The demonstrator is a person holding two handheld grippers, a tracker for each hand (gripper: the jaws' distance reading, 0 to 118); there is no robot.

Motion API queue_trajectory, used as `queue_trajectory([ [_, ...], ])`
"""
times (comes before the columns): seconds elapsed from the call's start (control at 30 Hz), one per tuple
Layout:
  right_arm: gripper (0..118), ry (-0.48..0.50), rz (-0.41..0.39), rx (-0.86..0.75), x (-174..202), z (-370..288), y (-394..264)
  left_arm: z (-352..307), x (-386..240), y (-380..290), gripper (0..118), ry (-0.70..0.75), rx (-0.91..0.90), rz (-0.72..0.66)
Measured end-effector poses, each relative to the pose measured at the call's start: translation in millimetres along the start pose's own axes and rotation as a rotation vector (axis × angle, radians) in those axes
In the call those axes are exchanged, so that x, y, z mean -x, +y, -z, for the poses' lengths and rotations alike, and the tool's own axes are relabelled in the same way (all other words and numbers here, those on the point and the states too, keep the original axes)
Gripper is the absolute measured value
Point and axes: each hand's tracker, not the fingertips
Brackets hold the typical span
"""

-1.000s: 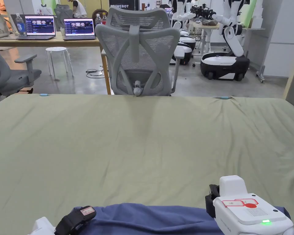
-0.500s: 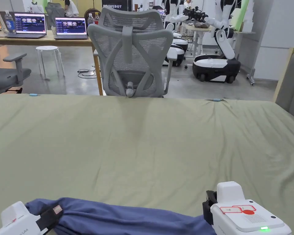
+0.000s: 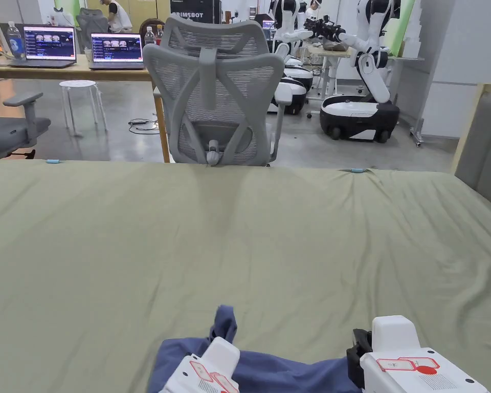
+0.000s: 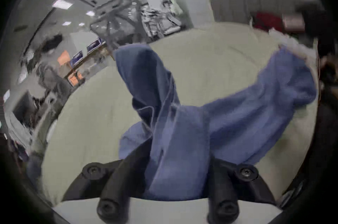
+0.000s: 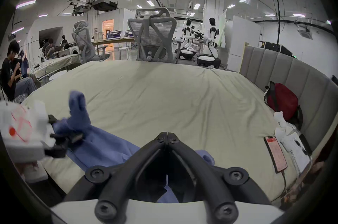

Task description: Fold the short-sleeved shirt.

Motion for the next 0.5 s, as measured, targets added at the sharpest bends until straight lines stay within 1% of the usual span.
queue_trajectory([
  [0.03, 0, -0.001, 0.006, -0.001, -3, -2, 0, -3, 0, -3, 66, 0.003, -0.019, -0.014],
  [0.07, 0, -0.001, 0.007, -0.002, -5, -3, -1, -9, 7, -3, 87, -0.011, -0.039, -0.079],
  [0.1, 0, 0.000, 0.006, -0.002, -5, -4, -1, -17, 15, -2, 99, -0.055, -0.057, -0.157],
  [0.13, 0, 0.001, 0.001, -0.002, -6, -2, -1, -18, 28, -4, 99, -0.129, -0.091, -0.254],
  [0.23, 0, 0.024, 0.002, 0.011, -3, 7, 0, -33, 70, -3, 98, -0.284, -0.159, -0.578],
  [0.27, 0, 0.029, 0.002, 0.012, 0, 8, 0, -31, 83, -8, 98, -0.285, -0.165, -0.654],
  [0.33, 0, 0.034, 0.001, 0.012, 7, 9, -1, -27, 98, -12, 96, -0.231, -0.144, -0.702],
  [0.37, 0, 0.038, 0.001, 0.016, 9, 11, -1, -23, 102, -14, 91, -0.211, -0.127, -0.698],
  [0.4, 0, 0.040, 0.004, 0.020, 12, 13, -2, -19, 98, -14, 80, -0.201, -0.107, -0.696],
  [0.47, 0, 0.041, 0.012, 0.028, 14, 20, -5, -3, 97, -17, 21, -0.219, -0.040, -0.734],
  [0.5, 0, 0.041, 0.014, 0.031, 16, 21, -5, 3, 94, -17, 0, -0.235, -0.033, -0.747],
])
